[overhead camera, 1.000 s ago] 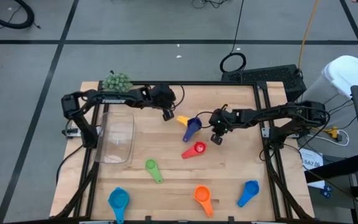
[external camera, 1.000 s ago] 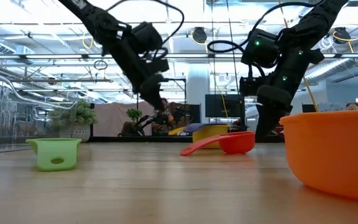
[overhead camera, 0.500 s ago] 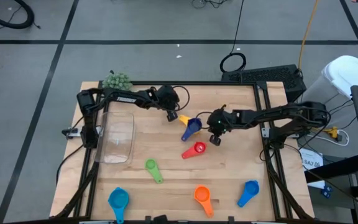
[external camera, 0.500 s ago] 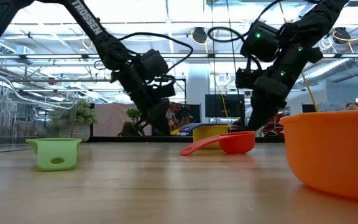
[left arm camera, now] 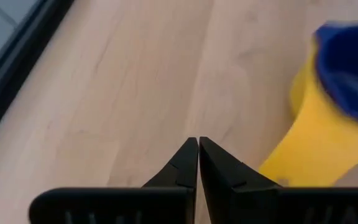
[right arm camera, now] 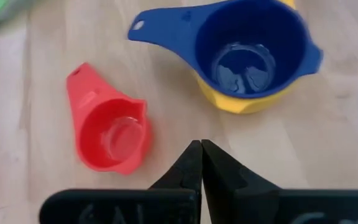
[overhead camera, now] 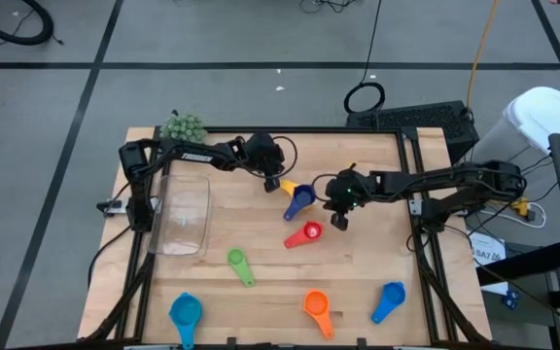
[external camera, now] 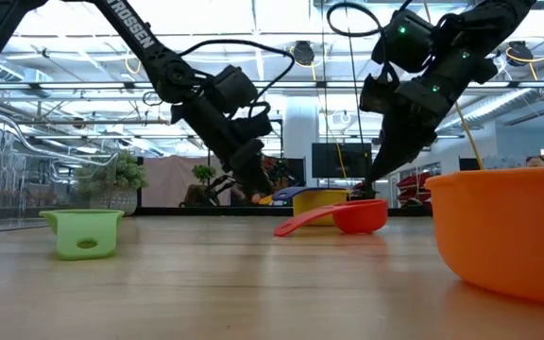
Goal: Nest measuring cups in basket
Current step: Adjust the stacked measuring cup on the table
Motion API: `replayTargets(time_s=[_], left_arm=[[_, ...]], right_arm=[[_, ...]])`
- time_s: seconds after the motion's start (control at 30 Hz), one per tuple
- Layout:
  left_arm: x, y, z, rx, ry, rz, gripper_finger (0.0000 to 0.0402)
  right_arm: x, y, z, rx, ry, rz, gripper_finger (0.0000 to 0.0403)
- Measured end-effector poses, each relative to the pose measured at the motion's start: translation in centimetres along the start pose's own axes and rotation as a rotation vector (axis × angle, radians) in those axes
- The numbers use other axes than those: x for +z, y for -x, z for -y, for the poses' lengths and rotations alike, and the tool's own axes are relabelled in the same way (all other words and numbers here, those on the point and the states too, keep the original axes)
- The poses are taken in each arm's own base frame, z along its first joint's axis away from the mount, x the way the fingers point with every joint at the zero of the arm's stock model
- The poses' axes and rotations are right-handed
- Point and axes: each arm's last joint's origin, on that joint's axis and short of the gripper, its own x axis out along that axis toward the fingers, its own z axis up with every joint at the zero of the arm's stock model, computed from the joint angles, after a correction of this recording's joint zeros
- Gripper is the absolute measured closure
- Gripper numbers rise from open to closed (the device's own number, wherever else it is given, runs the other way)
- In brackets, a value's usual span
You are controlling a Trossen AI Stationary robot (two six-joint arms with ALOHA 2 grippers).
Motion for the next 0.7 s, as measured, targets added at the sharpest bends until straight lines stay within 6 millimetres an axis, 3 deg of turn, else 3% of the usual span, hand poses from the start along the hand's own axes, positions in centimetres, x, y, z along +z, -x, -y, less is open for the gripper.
replayTargets(time_s=[0.33,0.47,0.7], left_arm=[[-2.2,-1.9,2.4,-0.195,-0.022,-0.140,0.0380],[-2.3,-1.1,3.5,-0.226,-0.036,-0.200,0.0380],[-0.6,0.7,4.3,-0.221,-0.018,-0.147,0.0380]], right_arm=[[-0.1,0.0,-0.4,0.006,0.000,-0.003,0.0403],[-0.2,0.0,-0.3,-0.013,0.005,-0.012,0.0403],[-0.7,0.0,0.0,-0.039,-0.012,-0.066,0.0403]])
